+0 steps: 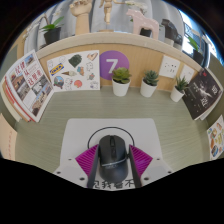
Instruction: Arrange mouse
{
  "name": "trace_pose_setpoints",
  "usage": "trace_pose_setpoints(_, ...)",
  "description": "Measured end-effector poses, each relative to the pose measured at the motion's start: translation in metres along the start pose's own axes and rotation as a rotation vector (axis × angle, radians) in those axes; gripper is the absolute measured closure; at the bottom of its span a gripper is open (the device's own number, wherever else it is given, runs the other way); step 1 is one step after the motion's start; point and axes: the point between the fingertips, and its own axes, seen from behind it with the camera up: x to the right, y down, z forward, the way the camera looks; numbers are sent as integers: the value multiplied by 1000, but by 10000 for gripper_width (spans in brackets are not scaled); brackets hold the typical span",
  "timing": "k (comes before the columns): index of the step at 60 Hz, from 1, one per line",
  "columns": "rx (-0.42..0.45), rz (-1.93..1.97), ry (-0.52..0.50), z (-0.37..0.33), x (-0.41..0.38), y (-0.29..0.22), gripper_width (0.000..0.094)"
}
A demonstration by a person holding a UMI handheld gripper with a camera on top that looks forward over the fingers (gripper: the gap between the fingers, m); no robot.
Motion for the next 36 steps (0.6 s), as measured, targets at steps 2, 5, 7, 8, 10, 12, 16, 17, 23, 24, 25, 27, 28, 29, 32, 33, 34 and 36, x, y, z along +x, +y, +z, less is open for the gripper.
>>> trace_pose_setpoints(2,-19,9,13,-3,5,1,191)
trace_pose_setpoints(5,-15,19,24,-13,10,-3,59)
trace_pose_setpoints(7,4,26,20,-22,11,-8,95)
trace_pose_setpoints(8,14,30,19,-27,11,-11,97)
trace_pose_setpoints(10,31,34,15,-38,12,-16,84)
trace_pose_setpoints(12,49,40,12,-51,14,-21,71)
trace_pose_setpoints(16,80,51,3,-81,16,-28,75)
trace_pose_setpoints(17,87,52,1,-89,17,-29,75)
trace_pose_setpoints(23,140,61,-6,-141,22,-33,75)
trace_pose_setpoints(24,150,61,-6,-150,23,-33,75)
trace_pose_setpoints(25,158,60,-7,-159,24,-32,76)
trace_pose_setpoints(27,169,58,-7,-177,26,-28,74)
trace_pose_setpoints(28,171,60,-7,-185,27,-25,74)
trace_pose_setpoints(29,173,63,-8,-193,28,-22,72)
trace_pose_setpoints(32,188,74,-18,-218,30,-14,82)
trace_pose_setpoints(33,196,78,-20,-225,30,-10,82)
trace_pose_setpoints(34,202,81,-27,-233,32,-7,81)
trace_pose_setpoints(36,218,85,-35,-248,35,-1,79)
